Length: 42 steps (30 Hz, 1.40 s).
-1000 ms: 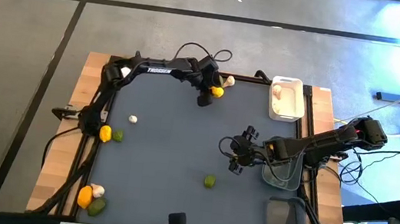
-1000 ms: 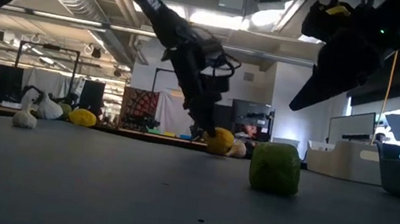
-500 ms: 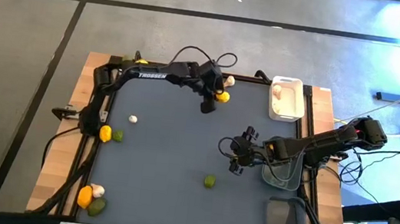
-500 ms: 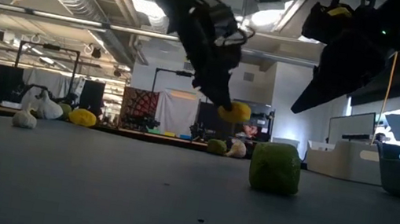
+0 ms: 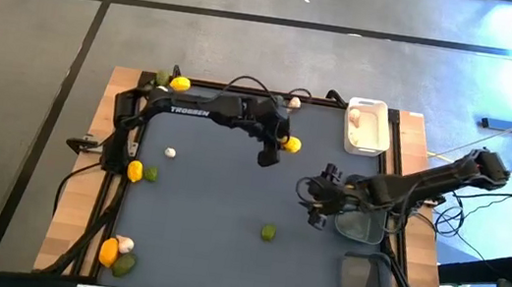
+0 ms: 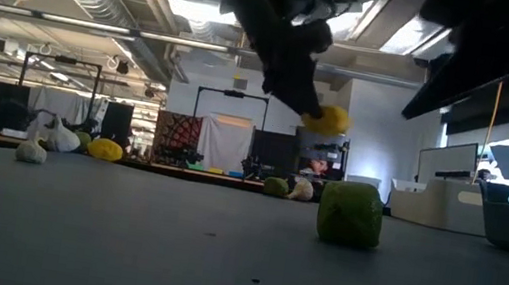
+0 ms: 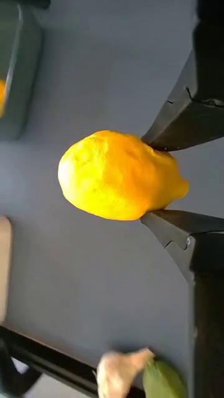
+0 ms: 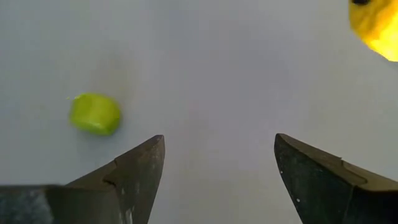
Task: Sort produce into baskets
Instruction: Put the yellow lemon into the gray bin
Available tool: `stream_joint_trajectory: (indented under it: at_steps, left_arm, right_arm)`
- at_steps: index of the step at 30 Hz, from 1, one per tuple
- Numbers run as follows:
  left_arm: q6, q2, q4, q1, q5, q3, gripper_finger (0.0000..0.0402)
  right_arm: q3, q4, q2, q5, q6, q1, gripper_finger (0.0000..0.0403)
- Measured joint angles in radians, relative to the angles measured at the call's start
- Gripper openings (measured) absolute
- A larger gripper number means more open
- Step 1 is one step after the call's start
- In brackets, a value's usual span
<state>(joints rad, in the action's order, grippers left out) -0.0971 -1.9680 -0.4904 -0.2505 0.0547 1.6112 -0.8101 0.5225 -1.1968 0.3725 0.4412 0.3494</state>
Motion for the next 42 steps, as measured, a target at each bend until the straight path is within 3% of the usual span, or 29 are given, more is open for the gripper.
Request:
stream_joint_trajectory:
  at_steps: [15,26,42]
  left_arm:
    - [0.072,0.002,0.101,0.159,0.000,0.000,0.0147]
    - [0.073,0.002,0.208,0.248,0.000,0.000,0.0147]
    - [0.072,0.001,0.322,0.298,0.000,0.000,0.0147]
  right_arm:
    - [0.000,0.261,0.186,0.078,0.211,0.212,0.0301]
    - [0.000,0.226,0.187,0.332,0.211,0.253,0.0301]
    - [0.000,-0.040,0.120,0.350,-0.020,0.252,0.0301]
